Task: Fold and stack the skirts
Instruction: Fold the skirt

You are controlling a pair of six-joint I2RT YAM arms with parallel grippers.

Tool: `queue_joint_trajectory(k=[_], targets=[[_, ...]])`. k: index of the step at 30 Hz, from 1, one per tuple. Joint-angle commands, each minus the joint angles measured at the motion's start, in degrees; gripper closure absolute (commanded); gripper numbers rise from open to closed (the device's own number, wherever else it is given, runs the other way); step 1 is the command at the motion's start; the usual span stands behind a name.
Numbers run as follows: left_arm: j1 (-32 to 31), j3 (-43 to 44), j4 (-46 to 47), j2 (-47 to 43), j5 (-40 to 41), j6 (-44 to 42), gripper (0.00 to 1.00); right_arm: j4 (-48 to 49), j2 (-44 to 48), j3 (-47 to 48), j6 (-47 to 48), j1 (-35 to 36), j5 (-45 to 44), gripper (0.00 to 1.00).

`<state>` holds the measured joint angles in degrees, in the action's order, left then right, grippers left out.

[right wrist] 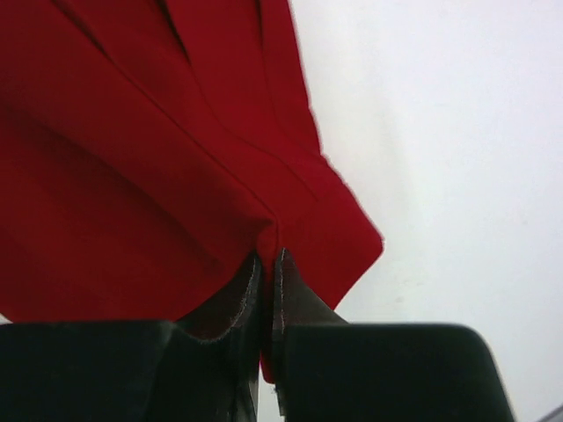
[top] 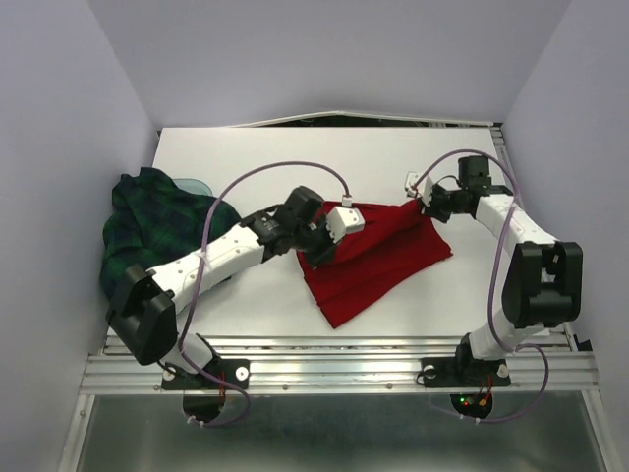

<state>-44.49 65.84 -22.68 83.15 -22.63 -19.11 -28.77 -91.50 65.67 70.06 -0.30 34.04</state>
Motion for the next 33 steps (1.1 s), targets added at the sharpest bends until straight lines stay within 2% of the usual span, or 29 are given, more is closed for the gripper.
queue_joint_trajectory(k=[1, 4, 5, 7, 8, 9, 10, 11, 12, 13, 16, 18, 19, 20, 21, 23, 24, 26, 29, 33], targets=[[-4.7, -3.1, 1.5, 3.0, 0.2, 1.4, 1.0, 1.9, -0.3, -3.6, 3.9, -0.6, -3.9, 0.96], [-7.0, -4.5, 2.6, 6.1, 0.4, 0.6, 1.0, -0.9, 2.2, -6.3, 8.0, -0.6, -4.1, 0.79], [-7.0, -5.9, 2.9, 6.1, 0.7, -0.2, 0.9, -1.4, 3.5, -7.1, 8.9, -0.6, -4.2, 0.43], [-7.0, -7.3, 3.3, 4.7, 1.5, -2.1, 0.73, -1.8, 8.1, -9.8, 11.7, -0.6, -5.2, 0.32], [-7.0, -8.0, 2.8, 3.8, 0.4, -3.9, 0.57, -1.7, 9.5, -10.7, 12.6, -0.6, -5.6, 0.18], [-7.0, -7.9, 2.1, 2.6, -1.0, -4.6, 0.5, -1.7, 10.9, -11.4, 13.3, -0.6, -5.9, 0.1], [-7.0, -7.6, 1.5, 0.3, -2.3, -5.1, 0.37, -1.6, 12.0, -12.2, 13.8, -0.6, -6.1, 0.0], [-7.0, -6.4, 0.4, -0.9, -3.6, -5.4, 0.12, -1.5, 13.7, -12.2, 13.6, -0.6, -5.9, 0.0], [-7.0, -5.8, -0.1, -2.2, -5.6, -5.6, 0.04, -1.5, 14.3, -11.9, 12.9, -0.6, -5.8, 0.0], [-7.0, -4.8, -0.3, -4.3, -6.0, -5.6, 0.04, -1.6, 14.8, -10.6, 10.9, -0.6, -5.7, 0.0], [-7.0, -4.1, -1.1, -7.6, -5.7, -5.8, 0.05, -1.8, 14.8, -7.4, 6.3, -1.1, -5.2, 0.03], [-6.8, -4.8, 0.1, -8.6, -4.1, -4.8, 0.12, -1.8, 14.6, -4.9, 4.3, -1.6, -5.2, 0.06], [-6.1, -5.0, 0.3, -8.3, -3.9, -4.4, 0.16, -2.2, 14.3, -4.1, 2.7, -1.6, -5.3, 0.12], [-5.5, -5.3, 0.4, -7.6, -3.7, -3.6, 0.26, -2.9, 13.9, -3.4, 1.8, -1.6, -5.3, 0.19], [-4.7, -5.3, 0.8, -6.6, -4.3, -2.5, 0.3, -3.6, 13.1, -1.5, 0.0, -1.6, -5.3, 0.24], [-1.8, -4.0, 1.3, -2.7, -5.3, 1.1, 0.34, -9.0, 8.6, 2.1, -6.1, -1.6, -5.6, 0.37], [-1.1, -3.3, 1.7, -1.3, -4.7, 2.5, 0.34, -11.2, 3.7, 7.2, -12.4, -1.6, -5.8, 0.4], [0.4, -0.6, 2.2, 2.4, -3.7, 5.3, 0.34, -18.7, -1.1, 12.6, -16.8, -1.6, -7.2, 0.48], [0.5, 3.0, 3.2, 5.4, -0.8, 6.5, 0.33, -26.4, -6.0, 17.4, -24.5, -3.8, -4.7, 0.49], [0.5, 8.0, 4.5, 9.9, 3.1, 6.4, 0.34, -26.2, -5.4, 12.5, -33.9, -4.4, -5.0, 0.49]])
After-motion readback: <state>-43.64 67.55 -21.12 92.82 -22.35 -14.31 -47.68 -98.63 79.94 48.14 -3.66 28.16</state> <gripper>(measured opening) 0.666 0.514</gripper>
